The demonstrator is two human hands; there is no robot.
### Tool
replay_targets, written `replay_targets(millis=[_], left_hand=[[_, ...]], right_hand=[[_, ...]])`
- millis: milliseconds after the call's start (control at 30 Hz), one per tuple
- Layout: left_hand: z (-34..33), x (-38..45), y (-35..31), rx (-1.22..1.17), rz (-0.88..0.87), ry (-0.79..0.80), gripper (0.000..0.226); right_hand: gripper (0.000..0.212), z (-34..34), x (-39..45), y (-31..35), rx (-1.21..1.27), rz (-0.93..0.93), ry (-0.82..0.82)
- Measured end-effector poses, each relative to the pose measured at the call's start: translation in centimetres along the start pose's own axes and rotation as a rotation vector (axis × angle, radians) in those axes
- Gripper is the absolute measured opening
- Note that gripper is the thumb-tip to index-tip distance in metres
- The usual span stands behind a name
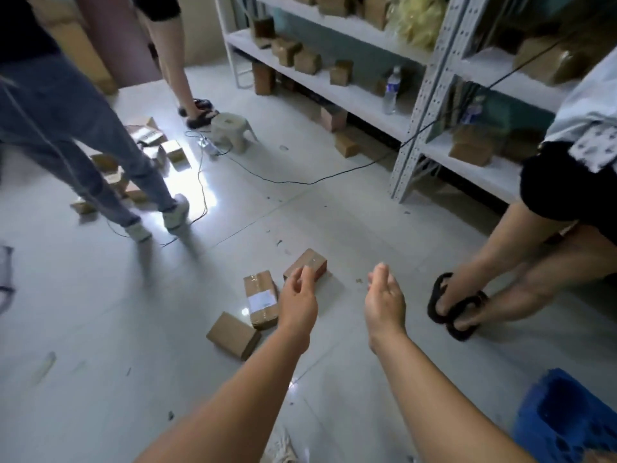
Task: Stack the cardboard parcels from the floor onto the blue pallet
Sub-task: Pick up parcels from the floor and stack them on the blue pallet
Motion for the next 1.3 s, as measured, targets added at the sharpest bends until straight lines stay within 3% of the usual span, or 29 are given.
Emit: replay_targets(millis=[367, 767, 1033, 1300], left_hand=[[10.7, 10.8, -3.4, -0.157, 0.109, -0.239, 0.044], [13.6, 22.6, -3.3, -0.253, 0.306, -0.492, 0.047], [14.9, 34.7, -2.3, -0.131, 0.299, -0.483, 0.054], [16.2, 48.9, 6.2, -0.036, 0.383, -0.407, 0.059]], right_hand=[[0.058, -15.6, 4.0, 1.1, -0.02, -0.063, 0.246], [0.038, -28.0, 14.2, -1.3, -0.167, -0.124, 0.545], [0.051, -35.6, 20.3, -10.1, -0.284, -0.15, 0.7], [0.06, -42.1, 23.9, -25.8, -0.394, -0.24, 0.688]])
Point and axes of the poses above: each hand's wrist, its own x-axis towards the middle knuckle, its own z-axis out of the back of the hand, y = z × x, the point moved 1 cm from there along x, towards the middle knuckle, and after that the axes turned 12 degrees about z, right-handed, at the moved point
